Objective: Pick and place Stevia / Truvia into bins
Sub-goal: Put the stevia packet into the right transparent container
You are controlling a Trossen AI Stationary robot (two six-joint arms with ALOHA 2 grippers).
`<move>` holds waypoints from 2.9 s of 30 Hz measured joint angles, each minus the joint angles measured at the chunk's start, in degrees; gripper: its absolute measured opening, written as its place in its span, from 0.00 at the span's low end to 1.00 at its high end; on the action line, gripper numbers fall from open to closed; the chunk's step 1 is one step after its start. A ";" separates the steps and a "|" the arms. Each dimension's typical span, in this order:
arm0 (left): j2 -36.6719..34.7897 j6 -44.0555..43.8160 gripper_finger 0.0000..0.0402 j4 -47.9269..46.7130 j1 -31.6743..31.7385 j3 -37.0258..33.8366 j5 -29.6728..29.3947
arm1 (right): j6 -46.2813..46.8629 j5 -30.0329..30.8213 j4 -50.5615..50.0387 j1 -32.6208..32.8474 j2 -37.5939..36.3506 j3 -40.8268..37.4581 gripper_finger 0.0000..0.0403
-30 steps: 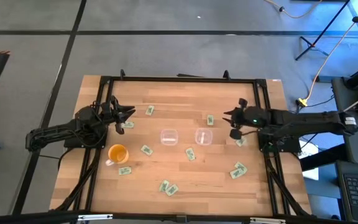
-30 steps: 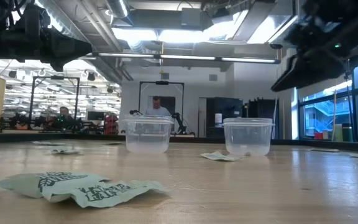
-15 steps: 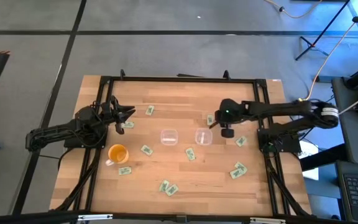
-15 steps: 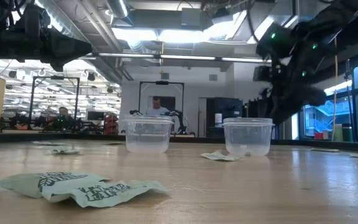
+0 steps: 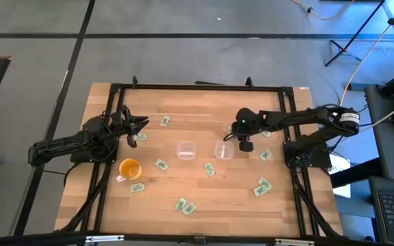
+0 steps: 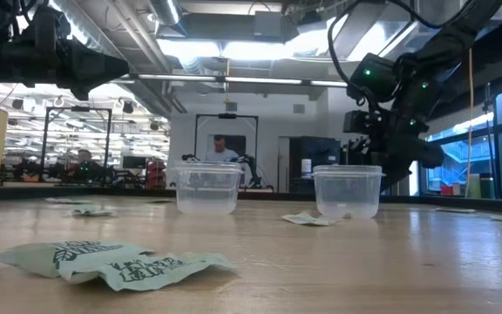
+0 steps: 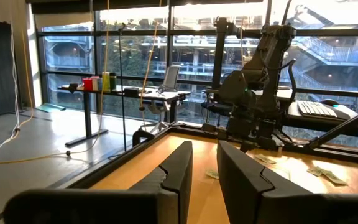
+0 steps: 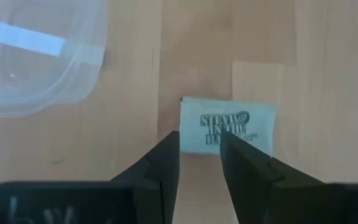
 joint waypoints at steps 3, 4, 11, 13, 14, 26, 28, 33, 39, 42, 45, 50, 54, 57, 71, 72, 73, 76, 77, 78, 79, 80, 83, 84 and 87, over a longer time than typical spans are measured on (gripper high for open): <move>0.02 0.00 0.18 0.00 0.00 0.01 -0.04 | -0.16 -0.33 0.60 0.00 0.94 0.00 0.30; 0.00 0.00 0.17 0.00 0.00 0.01 -0.02 | -0.18 -0.29 0.90 -0.01 1.41 0.00 0.30; 0.00 0.00 0.18 0.00 0.00 0.01 -0.04 | 0.36 -1.00 3.74 -1.93 6.02 0.26 0.30; 0.00 0.00 0.18 0.00 0.00 0.01 -0.04 | 1.42 -1.49 4.04 -2.56 7.09 0.31 0.29; 0.02 0.00 0.17 0.00 0.00 0.01 -0.04 | 1.75 -1.62 4.09 -2.80 7.51 0.36 0.28; 0.02 0.00 0.17 0.00 0.00 0.01 -0.07 | 1.46 -0.51 4.50 -3.06 7.55 0.22 0.03; 0.01 0.02 0.18 0.00 0.00 0.01 -0.07 | 1.25 -0.15 4.26 -3.06 6.39 0.01 0.01; 0.01 0.02 0.17 0.00 0.00 0.00 -0.07 | 1.61 2.20 0.88 -3.10 0.77 0.47 0.03; 0.00 0.02 0.18 0.01 0.00 0.01 -0.07 | 3.06 3.37 -4.95 -1.65 -6.52 4.39 0.01; 0.00 0.02 0.17 0.02 0.00 0.01 -0.35 | 3.29 3.23 -7.46 1.28 -9.51 7.16 0.01; 0.01 0.02 0.18 0.02 0.00 0.01 -0.48 | 4.48 3.18 -11.42 5.44 -11.28 9.62 0.01; 0.00 0.02 0.18 0.02 0.00 0.01 -0.50 | 9.59 2.89 -15.64 13.85 -12.09 13.47 0.01; 0.00 0.02 0.17 0.02 0.00 0.00 -0.51 | 12.30 2.98 -15.12 19.28 -11.11 13.81 0.01; 0.00 0.02 0.18 0.02 0.00 0.01 -0.52 | 13.72 6.32 -14.80 21.42 -8.62 13.81 0.02; 0.00 0.02 0.17 0.02 0.00 0.01 -0.55 | 16.54 7.42 -12.31 22.71 3.58 13.81 0.02; 0.00 0.02 0.17 0.02 0.01 0.00 -0.55 | 16.35 7.40 -12.26 22.73 3.95 13.81 0.02; 0.00 0.02 0.18 0.02 0.00 0.01 -0.55 | 16.11 7.40 -12.22 22.73 4.14 13.81 0.02; 0.00 0.03 0.17 0.02 0.00 0.01 -0.55 | 15.33 7.42 -12.23 22.71 4.30 13.81 0.02; 0.00 0.02 0.17 0.02 0.02 0.01 -0.55 | 15.25 7.42 -12.24 22.71 4.30 13.81 0.02; 0.00 0.02 0.18 0.02 0.00 0.00 -0.55 | 15.21 7.42 -12.22 22.71 4.30 13.81 0.03; 0.00 0.02 0.18 0.02 0.00 -0.01 -0.57 | 15.21 7.43 -12.22 22.71 4.30 13.81 0.03; 0.00 0.04 0.18 0.02 0.00 -0.01 -0.57 | 15.19 7.44 -12.22 22.71 4.30 13.81 0.04; 0.00 0.03 0.17 0.02 0.01 0.00 -0.56 | 14.67 7.44 -12.22 22.71 4.30 13.81 0.10; 0.00 0.02 0.18 0.02 0.01 0.01 -0.55 | 14.02 7.48 -12.22 22.71 4.30 13.81 0.13; 0.00 0.02 0.17 0.02 0.00 -0.01 -0.55 | 13.54 9.74 -12.30 22.71 3.87 13.81 0.21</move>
